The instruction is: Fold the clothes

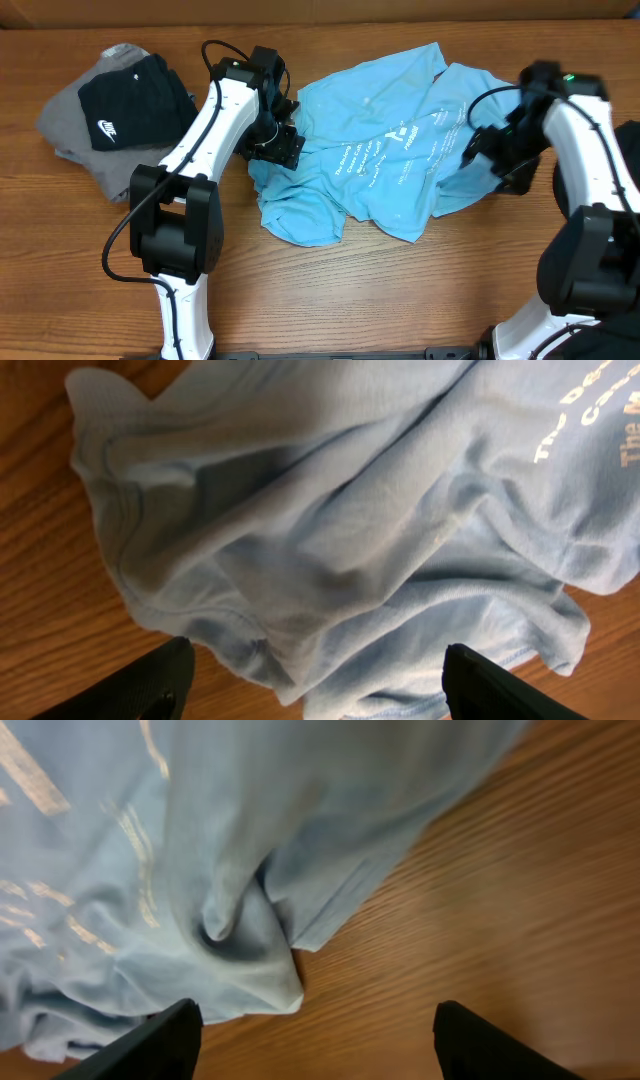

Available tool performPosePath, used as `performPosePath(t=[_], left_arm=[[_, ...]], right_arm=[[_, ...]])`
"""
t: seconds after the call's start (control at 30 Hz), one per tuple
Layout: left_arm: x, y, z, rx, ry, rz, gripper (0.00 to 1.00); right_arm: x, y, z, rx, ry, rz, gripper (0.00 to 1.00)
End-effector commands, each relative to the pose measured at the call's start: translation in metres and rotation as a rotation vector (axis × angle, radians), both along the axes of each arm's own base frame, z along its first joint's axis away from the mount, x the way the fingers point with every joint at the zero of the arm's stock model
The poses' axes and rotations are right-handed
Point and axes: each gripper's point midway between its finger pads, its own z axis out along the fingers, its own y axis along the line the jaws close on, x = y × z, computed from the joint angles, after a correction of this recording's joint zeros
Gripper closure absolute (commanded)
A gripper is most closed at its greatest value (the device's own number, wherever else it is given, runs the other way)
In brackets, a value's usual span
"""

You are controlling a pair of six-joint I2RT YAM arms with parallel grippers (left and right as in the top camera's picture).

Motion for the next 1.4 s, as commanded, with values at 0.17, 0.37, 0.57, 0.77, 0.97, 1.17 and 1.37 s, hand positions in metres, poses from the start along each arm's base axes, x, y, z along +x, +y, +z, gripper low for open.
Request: performPosePath(t=[0.17, 0.37, 0.57, 0.77, 0.97, 1.17, 1.37], left_arm=[[-0.004, 0.002, -0.004, 0.003, 0.027, 0.013, 0.18], [-0.004, 0.002, -0.004, 0.003, 0.027, 0.013, 0.18], [-0.003, 0.001, -0.004, 0.001, 0.023, 0.013, 0.17], [-0.004, 0.002, -0.004, 0.003, 0.026, 0.013, 0.17], [-0.004, 0.002, -0.004, 0.003, 0.027, 0.013, 0.16], [-0.004, 0.002, -0.004, 0.003, 0.027, 0.013, 0.16], [-0.004, 0.002, -0.004, 0.003, 0.027, 0.013, 0.15]], right_arm=[[-0.042, 0.053, -0.064, 0.132, 0.111, -0.001, 0.4], [-0.048, 0.047, -0.085, 0.093, 0.115, -0.059, 0.49], [-0.029, 0.05, -0.089, 0.108, 0.031, -0.052, 0.49], [-0.023, 0.054, -0.1, 0.114, -0.008, -0.089, 0.58], [-0.022, 0.07, -0.093, 0.22, -0.027, -0.032, 0.82], [0.002, 0.094, -0.066, 0.388, -0.132, 0.042, 0.96], [0.06, 0.119, -0.013, 0.585, -0.335, 0.029, 0.76]])
